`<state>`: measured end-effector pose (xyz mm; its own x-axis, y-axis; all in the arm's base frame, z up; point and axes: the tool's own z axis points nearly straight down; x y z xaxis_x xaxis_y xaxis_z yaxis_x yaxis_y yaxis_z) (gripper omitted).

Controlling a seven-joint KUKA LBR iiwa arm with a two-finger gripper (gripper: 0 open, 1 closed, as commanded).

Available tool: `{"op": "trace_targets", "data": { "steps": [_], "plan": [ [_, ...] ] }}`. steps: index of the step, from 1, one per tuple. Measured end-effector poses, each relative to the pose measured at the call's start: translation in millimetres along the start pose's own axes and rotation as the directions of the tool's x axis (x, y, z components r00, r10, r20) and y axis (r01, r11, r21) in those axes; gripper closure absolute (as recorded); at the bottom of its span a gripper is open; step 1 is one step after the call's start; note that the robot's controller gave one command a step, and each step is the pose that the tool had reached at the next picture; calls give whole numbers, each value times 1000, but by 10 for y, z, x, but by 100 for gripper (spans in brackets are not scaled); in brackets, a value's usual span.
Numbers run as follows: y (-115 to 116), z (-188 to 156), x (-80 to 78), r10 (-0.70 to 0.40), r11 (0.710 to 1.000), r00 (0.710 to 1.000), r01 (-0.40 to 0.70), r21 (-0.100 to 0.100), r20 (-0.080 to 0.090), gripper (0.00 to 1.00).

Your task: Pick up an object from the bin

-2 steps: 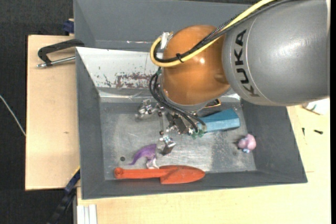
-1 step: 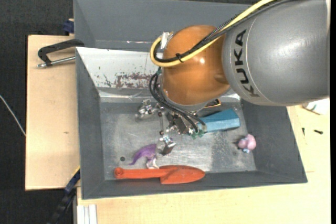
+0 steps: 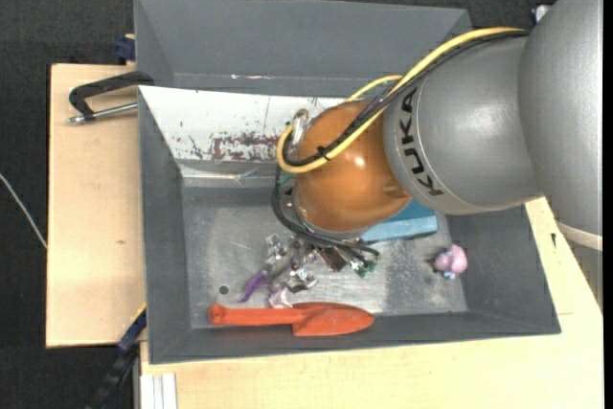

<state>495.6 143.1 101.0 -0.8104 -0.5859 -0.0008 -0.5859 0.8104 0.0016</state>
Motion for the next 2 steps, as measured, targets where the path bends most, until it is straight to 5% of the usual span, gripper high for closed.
{"op": "trace_targets", "data": {
  "steps": [1,2],
  "plan": [
    [0,0,0,0,1000,1000,0,0,0,100],
    [17,-1746,-92,-10,1000,1000,10,3,7,100]
  ]
}}
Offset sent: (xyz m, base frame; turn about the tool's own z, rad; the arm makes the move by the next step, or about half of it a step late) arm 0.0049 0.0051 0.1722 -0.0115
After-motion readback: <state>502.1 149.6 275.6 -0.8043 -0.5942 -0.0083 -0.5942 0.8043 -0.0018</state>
